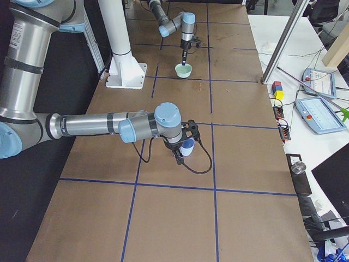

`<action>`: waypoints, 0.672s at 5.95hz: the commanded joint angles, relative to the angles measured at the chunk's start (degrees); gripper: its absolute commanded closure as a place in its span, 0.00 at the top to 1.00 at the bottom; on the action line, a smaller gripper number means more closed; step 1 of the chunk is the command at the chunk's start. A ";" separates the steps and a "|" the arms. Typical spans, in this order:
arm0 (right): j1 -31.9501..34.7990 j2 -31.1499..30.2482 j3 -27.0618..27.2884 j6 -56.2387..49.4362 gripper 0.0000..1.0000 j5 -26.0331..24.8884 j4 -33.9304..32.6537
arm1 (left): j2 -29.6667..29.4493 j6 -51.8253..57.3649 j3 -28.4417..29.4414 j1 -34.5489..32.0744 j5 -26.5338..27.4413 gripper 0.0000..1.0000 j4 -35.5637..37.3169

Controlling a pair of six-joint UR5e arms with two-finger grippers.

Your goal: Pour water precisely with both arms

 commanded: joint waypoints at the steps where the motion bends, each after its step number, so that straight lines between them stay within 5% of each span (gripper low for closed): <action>1: -0.35 -0.03 0.00 -0.01 1.00 0.01 0.21 | -3.53 -0.08 4.17 0.41 0.60 0.00 0.26; 4: -0.61 -0.03 0.09 0.07 1.00 0.09 0.39 | -3.36 0.01 4.36 0.68 0.60 0.09 0.26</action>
